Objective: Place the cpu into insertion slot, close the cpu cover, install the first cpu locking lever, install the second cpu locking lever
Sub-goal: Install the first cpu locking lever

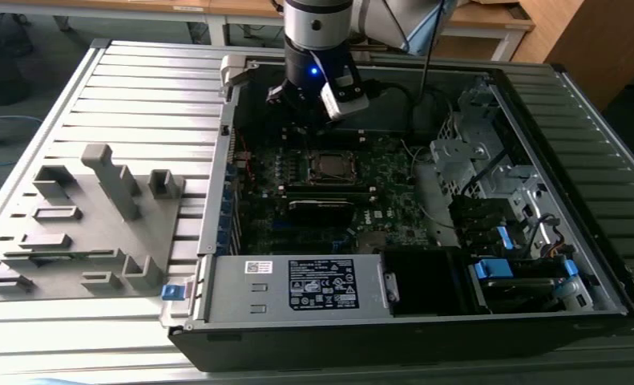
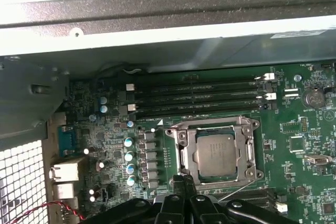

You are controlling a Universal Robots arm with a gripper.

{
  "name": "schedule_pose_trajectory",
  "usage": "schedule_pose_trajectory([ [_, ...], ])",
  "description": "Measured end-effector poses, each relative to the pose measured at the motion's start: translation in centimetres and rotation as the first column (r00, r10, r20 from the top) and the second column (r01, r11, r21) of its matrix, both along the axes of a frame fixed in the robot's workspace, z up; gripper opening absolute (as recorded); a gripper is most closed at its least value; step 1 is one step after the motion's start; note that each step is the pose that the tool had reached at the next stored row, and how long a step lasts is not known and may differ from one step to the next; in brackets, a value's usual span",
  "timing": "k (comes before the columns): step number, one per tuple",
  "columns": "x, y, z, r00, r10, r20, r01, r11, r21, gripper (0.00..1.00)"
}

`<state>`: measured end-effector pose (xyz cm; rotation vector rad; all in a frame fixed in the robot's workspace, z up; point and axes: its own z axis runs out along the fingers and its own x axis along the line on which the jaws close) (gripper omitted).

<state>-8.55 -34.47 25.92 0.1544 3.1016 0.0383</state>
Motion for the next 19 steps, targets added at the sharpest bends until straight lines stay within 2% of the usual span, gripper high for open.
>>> schedule_pose_trajectory([
  [3,-0.01,0.0,0.0,1.0,0.0,-0.0001,0.0,1.0,-0.0004,0.11],
  [4,-0.01,0.0,0.0,1.0,0.0,-0.0033,0.0,1.0,-0.0003,0.11],
  [6,-0.01,0.0,-0.01,0.9999,0.0,-0.0169,0.0,1.0,-0.0002,0.11],
  [7,-0.01,-0.01,0.0,0.9998,0.0,-0.0193,0.0,1.0,-0.0002,0.11],
  [12,-0.01,0.0,-0.01,0.9998,0.0,-0.0199,0.0,1.0,-0.0003,0.11],
  [19,-0.79,0.0,-0.09,0.9998,0.0,-0.0198,0.0,1.0,-0.0002,0.11],
])
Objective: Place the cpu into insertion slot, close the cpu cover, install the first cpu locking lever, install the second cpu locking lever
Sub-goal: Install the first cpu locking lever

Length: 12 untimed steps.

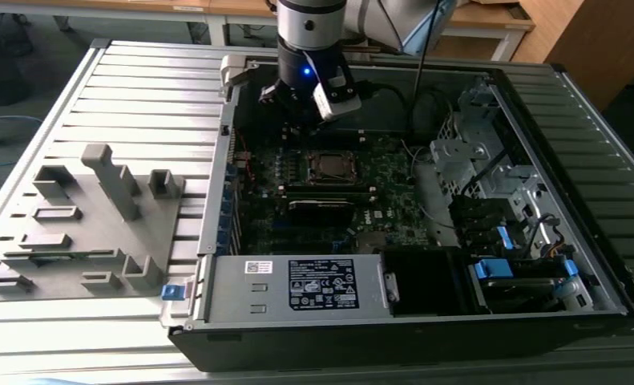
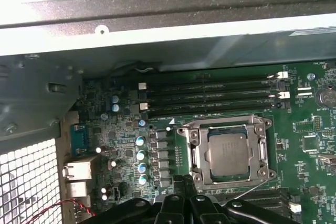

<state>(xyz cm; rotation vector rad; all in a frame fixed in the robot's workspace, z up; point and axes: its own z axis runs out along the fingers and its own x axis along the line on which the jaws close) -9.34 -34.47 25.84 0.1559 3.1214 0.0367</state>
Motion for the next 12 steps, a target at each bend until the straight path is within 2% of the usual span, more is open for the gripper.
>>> schedule_pose_trajectory([
  [3,-0.04,-0.01,-0.01,1.0,0.0,-0.0001,0.0,1.0,-0.0002,0.11],
  [4,-0.07,-0.02,0.0,1.0,0.0,-0.0002,0.0,1.0,0.0027,0.11],
  [5,-0.09,-0.01,-0.01,1.0,0.0,-0.0001,0.0,0.9999,0.0108,0.11],
  [7,-0.11,-0.01,-0.01,1.0,0.0,0.0,0.0,0.9993,0.0362,0.11],
  [12,-0.24,-0.01,-0.01,1.0,0.0,0.0,0.0,0.9973,0.0734,0.11],
])
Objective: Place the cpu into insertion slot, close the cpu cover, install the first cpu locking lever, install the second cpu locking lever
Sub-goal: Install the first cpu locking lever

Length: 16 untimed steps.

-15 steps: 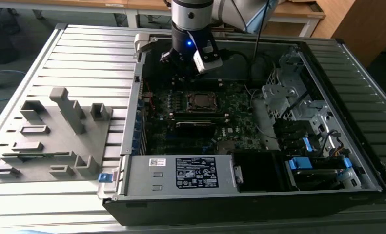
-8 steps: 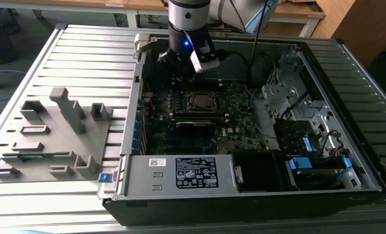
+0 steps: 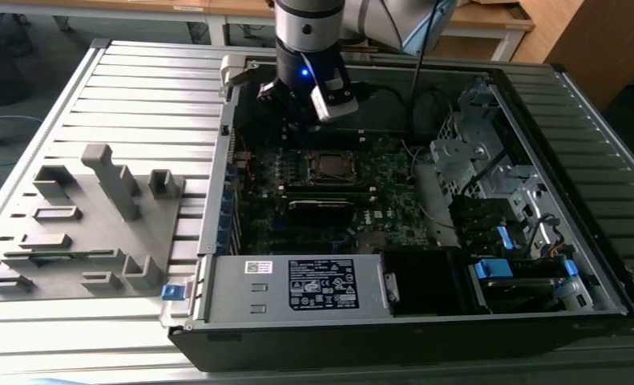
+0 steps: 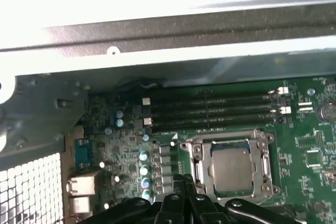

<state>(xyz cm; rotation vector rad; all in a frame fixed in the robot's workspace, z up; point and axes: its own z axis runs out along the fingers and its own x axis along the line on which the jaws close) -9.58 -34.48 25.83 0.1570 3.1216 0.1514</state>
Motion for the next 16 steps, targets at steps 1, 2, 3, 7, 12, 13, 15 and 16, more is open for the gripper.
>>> schedule_pose_trajectory([
  [1,-0.09,0.0,0.0,1.0,0.0,0.0001,0.0,1.0,0.0021,0.11],
  [2,-0.21,0.0,0.0,1.0,0.0,0.0001,0.0,1.0,0.0025,0.11],
  [3,-0.37,0.0,0.0,1.0,0.0,0.0002,0.0,1.0,0.0026,0.11],
  [7,-1.18,0.0,-0.04,1.0,0.0,0.0003,0.0,1.0,0.0054,0.11],
  [12,-1.56,-0.02,-0.04,1.0,0.0,0.0004,0.0,0.9978,0.0661,0.11],
  [13,-1.56,-0.02,-0.04,1.0,0.0,0.0005,0.0,0.9978,0.0664,0.11],
  [15,-1.56,-0.02,-0.04,1.0,0.0,0.0004,0.0,0.9978,0.0664,0.11],
  [16,-1.56,-0.02,-0.04,1.0,0.0,0.0004,0.0,0.9978,0.0665,0.11],
])
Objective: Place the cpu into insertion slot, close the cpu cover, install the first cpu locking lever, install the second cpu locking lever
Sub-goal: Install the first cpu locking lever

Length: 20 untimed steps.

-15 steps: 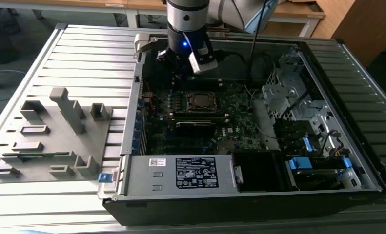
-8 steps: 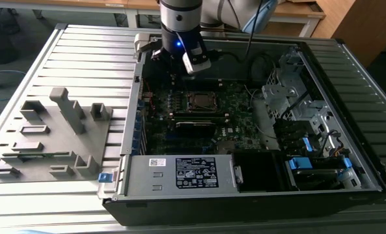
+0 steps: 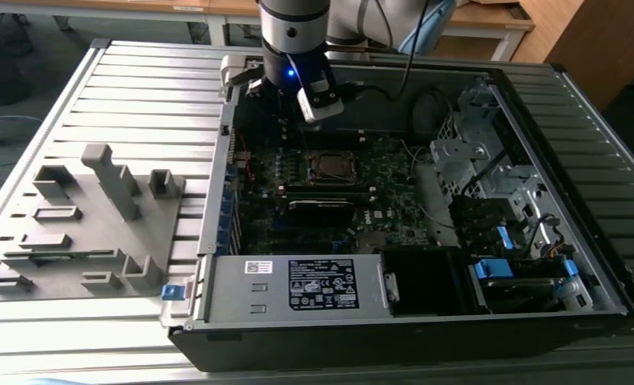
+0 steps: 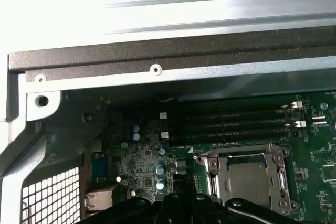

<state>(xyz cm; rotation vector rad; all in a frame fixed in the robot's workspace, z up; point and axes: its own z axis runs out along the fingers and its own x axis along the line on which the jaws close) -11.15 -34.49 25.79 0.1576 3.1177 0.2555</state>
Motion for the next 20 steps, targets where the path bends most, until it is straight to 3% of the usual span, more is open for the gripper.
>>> schedule_pose_trajectory([
  [3,0.0,-0.01,-0.1,1.0,0.0,0.0,0.0,1.0,0.0048,0.11],
  [7,-0.01,0.0,-0.32,1.0,0.0,0.0,0.0,0.9994,0.0333,0.11],
  [10,-0.01,0.05,-0.4,1.0,0.0,-0.0001,0.0,0.9992,0.041,0.11],
  [13,-0.01,0.06,-0.48,1.0,0.0,-0.0001,0.0,0.9977,0.0671,0.11],
  [15,-0.01,0.06,-0.49,1.0,0.0,0.0,0.0,0.997,0.0778,0.11],
  [20,-0.01,0.07,-0.55,1.0,0.0,0.0,0.0,0.9967,0.0818,0.11],
])
